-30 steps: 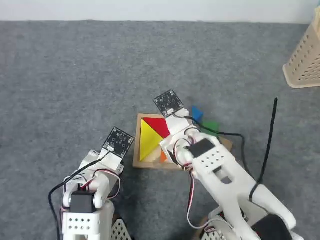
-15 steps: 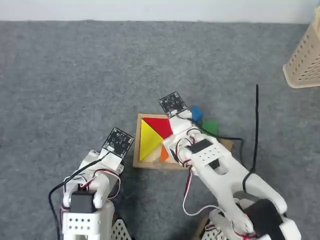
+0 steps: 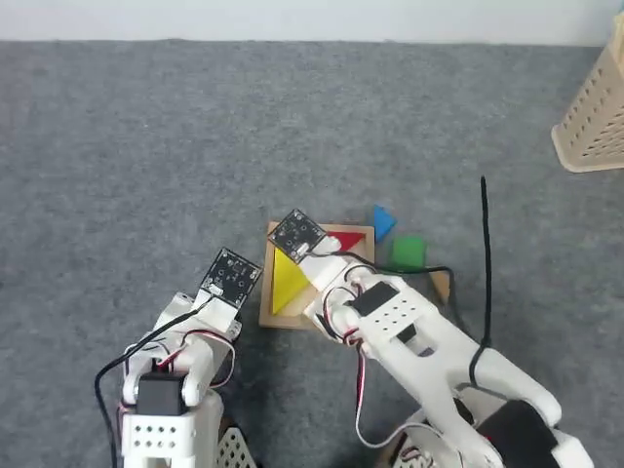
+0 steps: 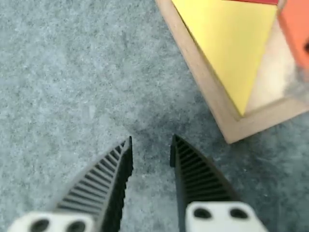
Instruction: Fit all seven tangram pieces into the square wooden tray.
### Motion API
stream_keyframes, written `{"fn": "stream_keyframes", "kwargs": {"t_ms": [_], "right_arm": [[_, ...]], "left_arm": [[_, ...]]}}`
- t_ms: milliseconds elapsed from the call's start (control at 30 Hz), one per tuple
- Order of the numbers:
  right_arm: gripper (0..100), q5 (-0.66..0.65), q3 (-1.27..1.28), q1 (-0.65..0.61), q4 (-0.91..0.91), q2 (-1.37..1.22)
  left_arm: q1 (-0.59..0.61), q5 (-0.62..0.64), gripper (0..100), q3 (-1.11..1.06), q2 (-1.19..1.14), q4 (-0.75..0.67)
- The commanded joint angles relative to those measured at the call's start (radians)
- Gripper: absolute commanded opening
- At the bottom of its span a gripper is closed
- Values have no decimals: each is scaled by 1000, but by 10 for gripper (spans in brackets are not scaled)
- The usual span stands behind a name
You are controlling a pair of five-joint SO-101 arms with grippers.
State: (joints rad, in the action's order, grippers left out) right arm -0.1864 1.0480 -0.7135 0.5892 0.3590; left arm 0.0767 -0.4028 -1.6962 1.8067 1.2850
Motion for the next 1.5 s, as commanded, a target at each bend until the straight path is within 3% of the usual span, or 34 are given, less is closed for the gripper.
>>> {"fn": "stream_keyframes", "kwargs": {"t_ms": [0, 300, 667, 1033, 1333, 1467], "right_arm": [[6, -14, -37, -7, 16, 61], [6, -6, -75, 147, -131, 117], [6, -14, -80, 159, -315, -166], [6, -12, -78, 150, -31, 12], [6, -12, -74, 157, 84, 208], [6, -14, -72, 154, 114, 182]], "left_arm": [[3, 11, 119, 12, 21, -2], [3, 11, 119, 12, 21, -2], [3, 11, 119, 12, 21, -2], [3, 11, 119, 12, 21, -2], [3, 11, 119, 12, 21, -2], [3, 11, 119, 12, 21, -2]]}}
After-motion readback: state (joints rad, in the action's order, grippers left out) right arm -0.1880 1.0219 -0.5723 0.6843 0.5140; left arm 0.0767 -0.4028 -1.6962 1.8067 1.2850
